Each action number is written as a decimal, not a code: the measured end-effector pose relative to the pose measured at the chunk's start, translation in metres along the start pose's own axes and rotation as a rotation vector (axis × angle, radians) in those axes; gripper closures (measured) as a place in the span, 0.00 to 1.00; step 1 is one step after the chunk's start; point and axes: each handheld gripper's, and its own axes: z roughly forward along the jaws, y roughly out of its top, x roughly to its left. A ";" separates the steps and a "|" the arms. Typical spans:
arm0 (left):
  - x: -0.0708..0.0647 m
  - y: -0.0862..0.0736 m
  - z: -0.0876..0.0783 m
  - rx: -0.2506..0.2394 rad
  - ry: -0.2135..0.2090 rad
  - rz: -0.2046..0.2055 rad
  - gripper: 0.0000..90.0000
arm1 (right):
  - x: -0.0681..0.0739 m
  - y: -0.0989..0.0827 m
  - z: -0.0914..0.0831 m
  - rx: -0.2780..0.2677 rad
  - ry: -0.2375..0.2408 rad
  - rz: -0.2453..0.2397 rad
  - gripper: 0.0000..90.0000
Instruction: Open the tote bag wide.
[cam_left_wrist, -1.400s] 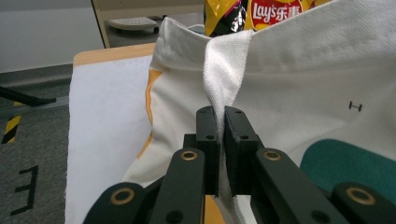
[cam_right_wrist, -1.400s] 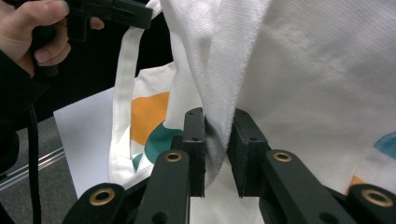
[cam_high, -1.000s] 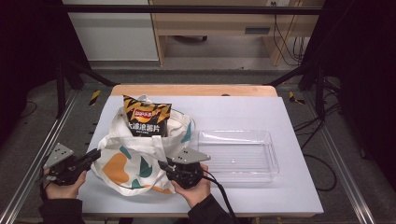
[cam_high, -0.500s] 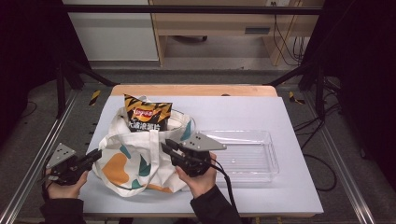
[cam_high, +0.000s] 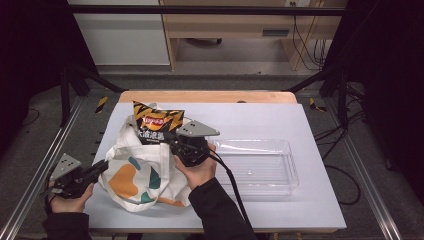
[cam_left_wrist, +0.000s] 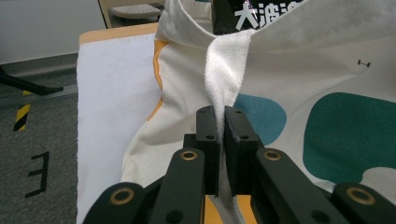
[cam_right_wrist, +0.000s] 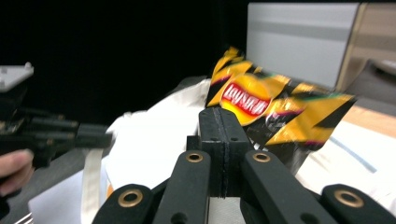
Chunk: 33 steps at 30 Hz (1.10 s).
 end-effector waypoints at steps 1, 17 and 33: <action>0.000 0.000 0.000 0.000 0.000 0.000 0.95 | 0.001 -0.003 0.001 0.015 0.010 0.001 1.00; -0.005 0.020 -0.020 -0.140 -0.015 -0.037 0.80 | 0.029 -0.057 0.002 0.087 0.094 -0.019 1.00; -0.070 0.050 0.045 0.013 -0.139 0.151 1.00 | 0.034 -0.097 0.002 0.162 0.133 -0.003 1.00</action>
